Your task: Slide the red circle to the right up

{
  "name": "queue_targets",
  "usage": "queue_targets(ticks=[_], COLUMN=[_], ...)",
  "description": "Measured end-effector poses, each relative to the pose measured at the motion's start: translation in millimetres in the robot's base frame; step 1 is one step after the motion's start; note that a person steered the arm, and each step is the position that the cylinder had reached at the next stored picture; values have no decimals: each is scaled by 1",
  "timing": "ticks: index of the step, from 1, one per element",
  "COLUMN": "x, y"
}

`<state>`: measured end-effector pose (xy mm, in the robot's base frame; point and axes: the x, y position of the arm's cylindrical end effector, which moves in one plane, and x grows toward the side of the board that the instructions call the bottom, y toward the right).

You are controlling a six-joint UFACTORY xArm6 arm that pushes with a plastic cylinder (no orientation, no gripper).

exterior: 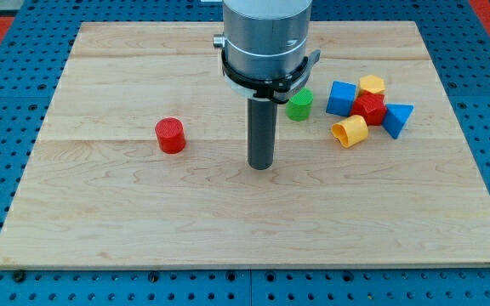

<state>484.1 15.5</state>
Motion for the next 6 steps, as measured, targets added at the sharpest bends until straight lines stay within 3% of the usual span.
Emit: queue_targets(ticks=[1, 2, 3, 4, 5, 6], x=[41, 64, 47, 16, 10, -16], y=[-16, -120, -190, -199, -161, -186])
